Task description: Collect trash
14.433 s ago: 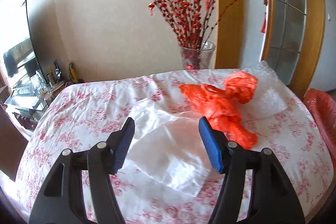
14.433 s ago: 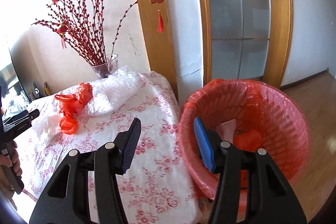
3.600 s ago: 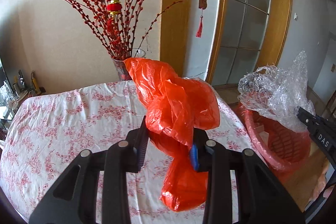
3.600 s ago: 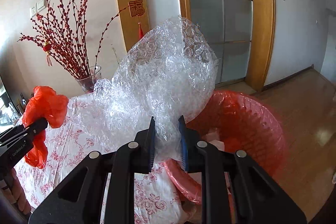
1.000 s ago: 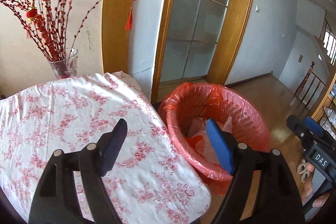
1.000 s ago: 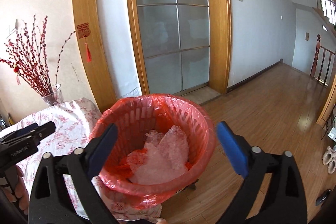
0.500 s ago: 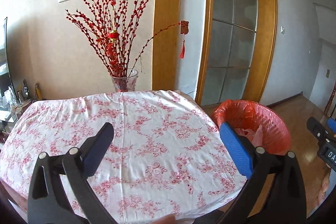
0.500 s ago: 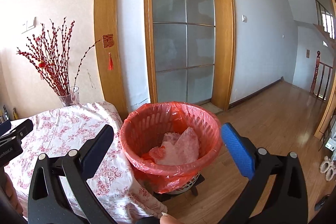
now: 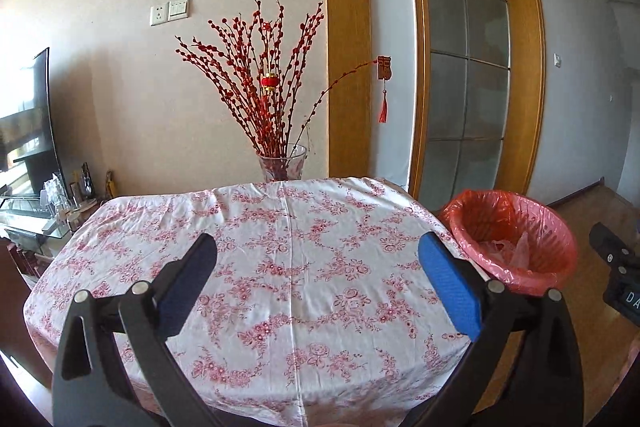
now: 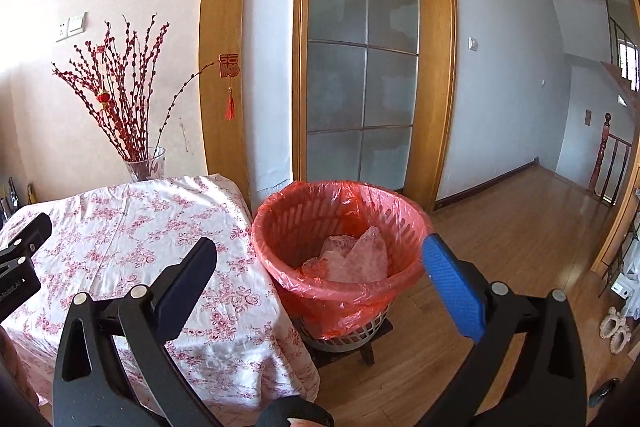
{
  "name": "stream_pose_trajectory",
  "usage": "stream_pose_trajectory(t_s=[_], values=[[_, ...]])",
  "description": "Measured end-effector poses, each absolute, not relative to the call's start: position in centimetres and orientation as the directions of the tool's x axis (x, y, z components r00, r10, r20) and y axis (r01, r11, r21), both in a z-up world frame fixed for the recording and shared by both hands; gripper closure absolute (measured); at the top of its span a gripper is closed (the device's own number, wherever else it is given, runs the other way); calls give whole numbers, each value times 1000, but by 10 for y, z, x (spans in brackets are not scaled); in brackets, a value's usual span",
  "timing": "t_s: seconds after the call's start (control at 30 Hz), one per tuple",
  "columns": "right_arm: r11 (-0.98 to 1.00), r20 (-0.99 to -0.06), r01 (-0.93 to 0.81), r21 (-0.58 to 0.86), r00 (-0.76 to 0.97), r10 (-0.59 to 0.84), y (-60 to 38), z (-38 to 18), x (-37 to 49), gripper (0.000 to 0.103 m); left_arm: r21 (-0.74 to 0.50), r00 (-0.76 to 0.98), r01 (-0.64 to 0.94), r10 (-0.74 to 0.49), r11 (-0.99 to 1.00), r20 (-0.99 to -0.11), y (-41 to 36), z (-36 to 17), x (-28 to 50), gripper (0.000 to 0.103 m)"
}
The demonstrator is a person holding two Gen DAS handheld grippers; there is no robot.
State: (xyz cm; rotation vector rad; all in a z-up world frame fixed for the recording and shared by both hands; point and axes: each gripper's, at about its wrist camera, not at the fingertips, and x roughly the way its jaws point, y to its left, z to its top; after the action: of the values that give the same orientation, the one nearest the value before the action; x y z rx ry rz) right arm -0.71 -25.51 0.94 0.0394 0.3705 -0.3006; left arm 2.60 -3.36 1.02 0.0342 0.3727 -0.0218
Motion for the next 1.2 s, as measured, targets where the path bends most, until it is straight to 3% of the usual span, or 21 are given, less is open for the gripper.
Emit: stream_pose_trajectory(t_s=[1.2], values=[[948, -410, 316, -32, 861, -301, -241, -10, -27, 2, 23, 925, 18, -8, 1000, -381, -25, -2, 1, 4]])
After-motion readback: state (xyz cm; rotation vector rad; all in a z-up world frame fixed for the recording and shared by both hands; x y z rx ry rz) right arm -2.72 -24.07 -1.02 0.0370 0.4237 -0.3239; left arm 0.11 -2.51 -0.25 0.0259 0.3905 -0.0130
